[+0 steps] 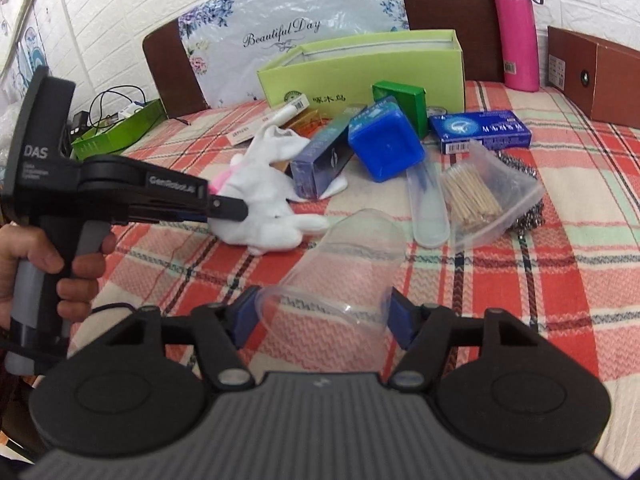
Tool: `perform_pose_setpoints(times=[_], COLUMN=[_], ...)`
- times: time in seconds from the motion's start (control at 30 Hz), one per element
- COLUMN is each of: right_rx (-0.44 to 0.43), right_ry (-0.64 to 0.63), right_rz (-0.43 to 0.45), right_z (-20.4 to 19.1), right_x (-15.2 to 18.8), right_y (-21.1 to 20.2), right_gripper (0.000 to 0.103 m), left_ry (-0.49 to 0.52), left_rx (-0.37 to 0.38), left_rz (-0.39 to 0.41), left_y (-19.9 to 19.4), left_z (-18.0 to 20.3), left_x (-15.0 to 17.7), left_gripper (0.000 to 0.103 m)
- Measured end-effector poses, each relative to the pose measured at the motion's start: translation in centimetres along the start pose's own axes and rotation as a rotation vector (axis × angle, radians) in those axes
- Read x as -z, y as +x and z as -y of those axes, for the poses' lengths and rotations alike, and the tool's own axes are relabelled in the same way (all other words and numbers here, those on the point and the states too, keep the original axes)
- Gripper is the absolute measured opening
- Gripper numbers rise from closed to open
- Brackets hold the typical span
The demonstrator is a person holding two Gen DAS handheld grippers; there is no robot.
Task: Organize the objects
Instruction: 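Carry the glove with left tool into the lime-green box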
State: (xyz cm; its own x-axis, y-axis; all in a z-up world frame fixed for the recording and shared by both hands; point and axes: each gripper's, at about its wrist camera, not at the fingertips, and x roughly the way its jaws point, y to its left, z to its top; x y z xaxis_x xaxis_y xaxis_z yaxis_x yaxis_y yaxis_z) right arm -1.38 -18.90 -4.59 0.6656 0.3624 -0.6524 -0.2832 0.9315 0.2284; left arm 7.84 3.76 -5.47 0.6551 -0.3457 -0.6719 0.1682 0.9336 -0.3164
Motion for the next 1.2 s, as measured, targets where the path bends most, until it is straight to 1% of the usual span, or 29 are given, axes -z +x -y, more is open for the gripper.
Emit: perform_pose_setpoints(times=[0.1,0.2,0.33,0.47,0.6,0.77,0.9,1.07,1.2], right_rx=[0.002,-0.005,-0.006,-0.003,-0.004,0.003,0.026,0.070,0.122], right_ry=[-0.020,-0.033,-0.057,-0.076,-0.097,-0.128,-0.149,-0.146,-0.158], right_rz=[0.026,0.054,0.097,0.130,0.158,0.204,0.252,0.301,0.331], right_z=[-0.2,-0.3,-0.5,-0.6,-0.7,-0.4,0.4,2.1,3.7], right_x=[-0.5,-1.3,-2.5,-3.7,-5.3,-8.2,-11.4,-15.7,-18.7], right_y=[-0.4,-0.9,-1.5,-1.9,-1.9,-1.4,-0.5,2.3,5.2], right_gripper=[0.064,0.064,0.064,0.064,0.064,0.064,0.064,0.064,0.064], left_ry=[0.013,-0.010,-0.038,-0.023,0.002,0.006,0.003,-0.037,-0.017], left_rx=[0.021,0.063,0.112,0.147,0.169,0.190,0.214,0.256,0.248], left_rz=[0.021,0.048,0.105,0.176,0.221,0.263,0.294,0.312,0.336], left_y=[-1.5,-3.0,-4.9,-6.9,-7.7,-7.3,-6.0,-3.1,-0.4], left_z=[0.1,0.0,0.0,0.9,2.0,3.2,4.3,5.6,6.6], left_x=[-0.6,-1.6,-3.7,-6.0,-8.1,-10.7,-13.0,-17.0,-19.7], left_gripper=[0.014,0.012,0.010,0.009,0.009,0.009,0.009,0.009,0.009])
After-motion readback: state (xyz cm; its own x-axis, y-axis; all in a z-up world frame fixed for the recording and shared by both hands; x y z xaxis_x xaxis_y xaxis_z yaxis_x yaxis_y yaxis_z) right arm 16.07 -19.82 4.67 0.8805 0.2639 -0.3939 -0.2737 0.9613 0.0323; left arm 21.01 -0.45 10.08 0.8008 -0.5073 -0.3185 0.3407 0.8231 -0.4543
